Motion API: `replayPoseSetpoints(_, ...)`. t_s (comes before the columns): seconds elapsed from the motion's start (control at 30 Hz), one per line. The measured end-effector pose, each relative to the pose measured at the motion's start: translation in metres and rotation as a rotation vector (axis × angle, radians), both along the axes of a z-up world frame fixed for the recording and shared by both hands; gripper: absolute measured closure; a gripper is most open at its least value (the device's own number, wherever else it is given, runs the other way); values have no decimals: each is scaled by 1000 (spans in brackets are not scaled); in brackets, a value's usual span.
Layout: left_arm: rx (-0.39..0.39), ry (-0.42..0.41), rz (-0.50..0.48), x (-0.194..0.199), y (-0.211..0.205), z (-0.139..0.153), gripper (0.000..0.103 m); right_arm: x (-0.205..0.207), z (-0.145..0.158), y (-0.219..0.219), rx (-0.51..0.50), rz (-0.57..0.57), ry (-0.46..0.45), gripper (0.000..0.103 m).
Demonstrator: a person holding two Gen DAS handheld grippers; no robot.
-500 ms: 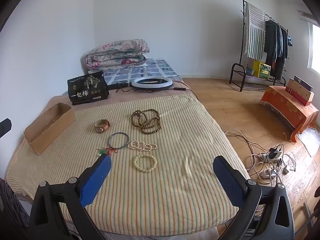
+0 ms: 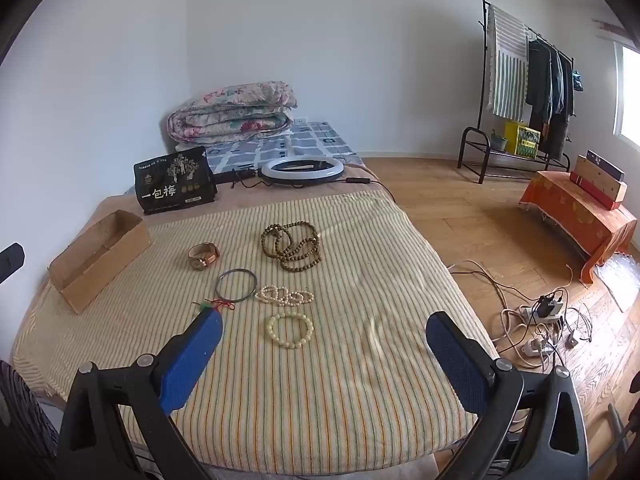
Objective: Organize jewelry
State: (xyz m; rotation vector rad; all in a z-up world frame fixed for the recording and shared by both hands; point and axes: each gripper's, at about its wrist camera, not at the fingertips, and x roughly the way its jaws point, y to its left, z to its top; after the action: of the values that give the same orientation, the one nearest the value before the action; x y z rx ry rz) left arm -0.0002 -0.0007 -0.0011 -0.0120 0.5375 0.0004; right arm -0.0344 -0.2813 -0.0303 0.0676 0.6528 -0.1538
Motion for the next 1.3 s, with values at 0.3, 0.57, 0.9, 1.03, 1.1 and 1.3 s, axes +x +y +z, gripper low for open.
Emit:
replayPoseSetpoints(0.3, -1, -3, -2, -1, -2, 6, 0, 3, 1, 2, 2, 5, -1, 0)
replayPoseSetpoints(0.57, -1, -6, -2, -1, -3, 9, 0, 3, 0, 4, 9, 7, 4, 0)
replayPoseSetpoints(0.9, -2, -7, -3, -2, -3, 9, 0, 4, 3, 7, 19, 16, -4, 0)
replayPoseSetpoints(1.03, -3, -8, -1, -2, -3, 9, 0, 3, 5, 8, 20, 22, -3, 0)
replayPoseSetpoints(1.1, -3, -8, -1, -2, -3, 9, 0, 3, 5, 8, 21, 24, -1, 0)
replayPoseSetpoints(1.3, -3, -9, -1, -3, -3, 9, 0, 3, 4, 9, 21, 28, 0, 0)
